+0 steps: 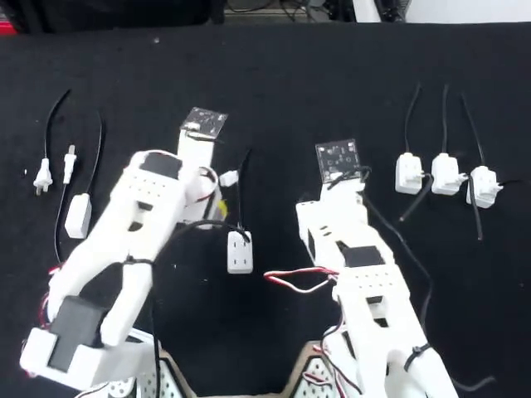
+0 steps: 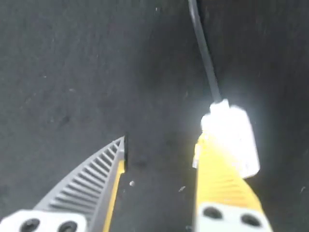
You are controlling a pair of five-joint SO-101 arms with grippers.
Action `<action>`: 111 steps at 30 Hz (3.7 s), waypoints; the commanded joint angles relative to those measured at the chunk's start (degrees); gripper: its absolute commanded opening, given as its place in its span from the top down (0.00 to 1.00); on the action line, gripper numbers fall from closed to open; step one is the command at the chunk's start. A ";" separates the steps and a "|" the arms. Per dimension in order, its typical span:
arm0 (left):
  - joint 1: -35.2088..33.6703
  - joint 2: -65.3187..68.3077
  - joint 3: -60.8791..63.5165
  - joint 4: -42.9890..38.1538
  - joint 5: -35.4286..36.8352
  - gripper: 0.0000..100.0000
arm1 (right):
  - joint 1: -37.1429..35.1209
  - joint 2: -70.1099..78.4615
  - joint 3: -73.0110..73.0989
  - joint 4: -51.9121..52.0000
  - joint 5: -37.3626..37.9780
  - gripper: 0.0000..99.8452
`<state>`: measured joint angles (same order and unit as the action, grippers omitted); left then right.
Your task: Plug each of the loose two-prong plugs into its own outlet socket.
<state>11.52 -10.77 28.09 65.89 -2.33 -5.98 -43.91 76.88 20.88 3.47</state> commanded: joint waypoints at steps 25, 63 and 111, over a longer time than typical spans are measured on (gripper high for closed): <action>-7.60 18.37 -3.21 -12.31 20.13 0.77 | 0.97 -0.66 -3.56 -1.32 -0.44 0.81; 13.23 -4.92 18.95 -24.97 13.10 0.76 | 3.34 -0.66 -3.47 -1.23 -0.44 0.81; -51.38 39.56 -47.08 -11.25 -28.31 0.77 | 0.44 -0.31 -2.95 -1.32 0.00 0.81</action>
<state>-39.56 25.19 -9.45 55.08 -30.29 -5.01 -43.91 76.88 20.88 3.47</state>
